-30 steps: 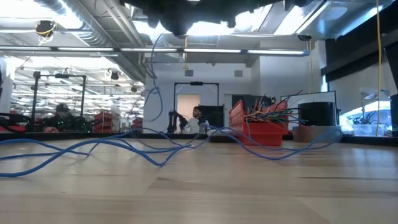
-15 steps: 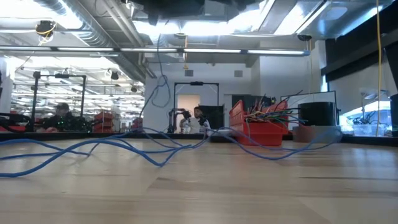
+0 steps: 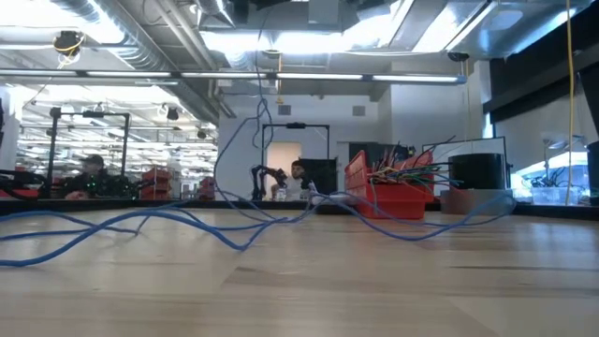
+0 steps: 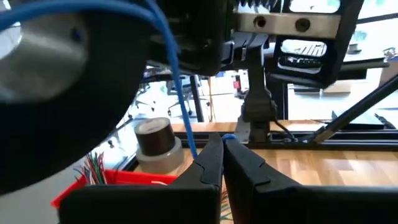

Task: Coil cords
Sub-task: Coil the blue wire into the black spool

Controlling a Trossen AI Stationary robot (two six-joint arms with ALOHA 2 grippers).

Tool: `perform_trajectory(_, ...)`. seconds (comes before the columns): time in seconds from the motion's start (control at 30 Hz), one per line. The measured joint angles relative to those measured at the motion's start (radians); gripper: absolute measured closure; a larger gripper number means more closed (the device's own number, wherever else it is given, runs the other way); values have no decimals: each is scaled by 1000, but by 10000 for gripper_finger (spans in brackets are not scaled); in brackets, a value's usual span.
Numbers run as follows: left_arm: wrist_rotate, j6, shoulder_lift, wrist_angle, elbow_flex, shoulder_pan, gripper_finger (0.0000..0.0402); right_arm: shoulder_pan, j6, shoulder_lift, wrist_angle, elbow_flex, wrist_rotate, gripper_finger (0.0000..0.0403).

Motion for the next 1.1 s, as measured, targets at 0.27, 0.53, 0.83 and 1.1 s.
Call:
perform_trajectory(0.27, -40, -37, -5, -171, 5, 34, 401, 20, 47, -27, -29, 0, -85, 395)
perform_trajectory(0.53, -80, 26, -50, -285, 5, 13, 401, 78, -14, -140, -243, 1, -6, 395)
perform_trajectory(0.83, -69, 28, -102, -428, 4, -19, 401, 174, 21, -236, -539, 3, 27, 395)
perform_trajectory(1.1, -92, 3, -61, -534, -9, 17, 401, 261, -49, -320, -426, 13, 80, 395)
